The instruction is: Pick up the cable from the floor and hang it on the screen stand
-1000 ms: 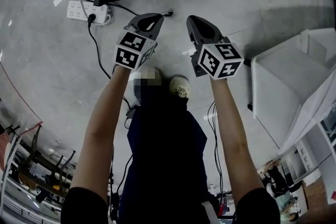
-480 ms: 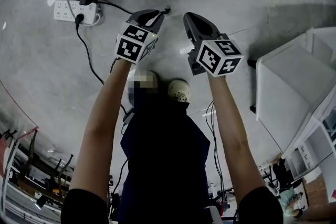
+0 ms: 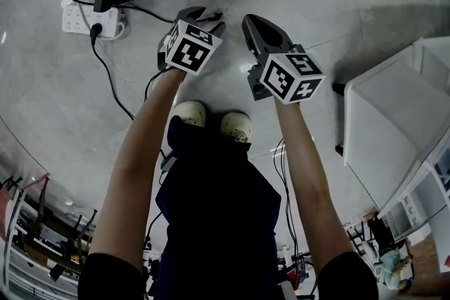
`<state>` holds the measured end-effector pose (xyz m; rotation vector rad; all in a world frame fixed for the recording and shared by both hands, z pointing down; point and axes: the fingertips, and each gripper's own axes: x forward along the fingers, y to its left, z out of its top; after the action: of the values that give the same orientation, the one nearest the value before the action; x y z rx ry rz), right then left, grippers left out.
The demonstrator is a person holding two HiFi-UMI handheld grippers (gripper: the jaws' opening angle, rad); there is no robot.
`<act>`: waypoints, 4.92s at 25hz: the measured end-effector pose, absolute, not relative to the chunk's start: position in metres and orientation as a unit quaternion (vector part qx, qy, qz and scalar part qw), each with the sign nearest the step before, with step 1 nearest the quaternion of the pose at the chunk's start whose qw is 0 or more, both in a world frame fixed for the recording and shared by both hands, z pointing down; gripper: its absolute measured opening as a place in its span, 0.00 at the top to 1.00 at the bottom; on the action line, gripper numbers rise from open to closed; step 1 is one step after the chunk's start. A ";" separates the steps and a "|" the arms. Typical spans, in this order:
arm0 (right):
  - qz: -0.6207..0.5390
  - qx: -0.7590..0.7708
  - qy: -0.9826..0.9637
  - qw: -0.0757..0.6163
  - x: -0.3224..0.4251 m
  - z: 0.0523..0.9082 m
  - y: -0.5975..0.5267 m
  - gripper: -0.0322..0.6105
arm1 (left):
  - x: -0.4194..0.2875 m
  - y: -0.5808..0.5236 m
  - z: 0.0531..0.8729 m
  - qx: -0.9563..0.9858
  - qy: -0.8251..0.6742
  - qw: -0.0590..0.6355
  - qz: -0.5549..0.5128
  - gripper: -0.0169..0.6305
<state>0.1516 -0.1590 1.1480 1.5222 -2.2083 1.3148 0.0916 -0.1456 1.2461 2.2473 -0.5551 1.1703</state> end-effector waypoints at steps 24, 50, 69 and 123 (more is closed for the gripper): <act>0.471 0.523 -0.709 0.050 0.171 1.174 -0.141 0.91 | 0.099 -0.144 1.282 0.807 -0.256 0.195 0.494 0.74; 0.482 0.523 -0.700 0.061 0.145 1.085 -0.132 0.91 | 0.068 -0.129 1.166 0.815 -0.268 0.234 0.457 0.82; 0.477 0.524 -0.702 0.072 0.132 0.946 -0.135 0.91 | 0.058 -0.134 1.004 0.829 -0.284 0.246 0.414 0.82; 0.348 0.552 -0.755 0.061 0.092 0.568 -0.198 0.91 | -0.001 -0.187 0.601 0.869 -0.367 0.228 0.242 0.82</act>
<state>0.0918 -0.1982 0.5681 1.6696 -2.2840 1.0527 -0.0011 -0.1875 0.6014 2.3933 -1.0105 0.6678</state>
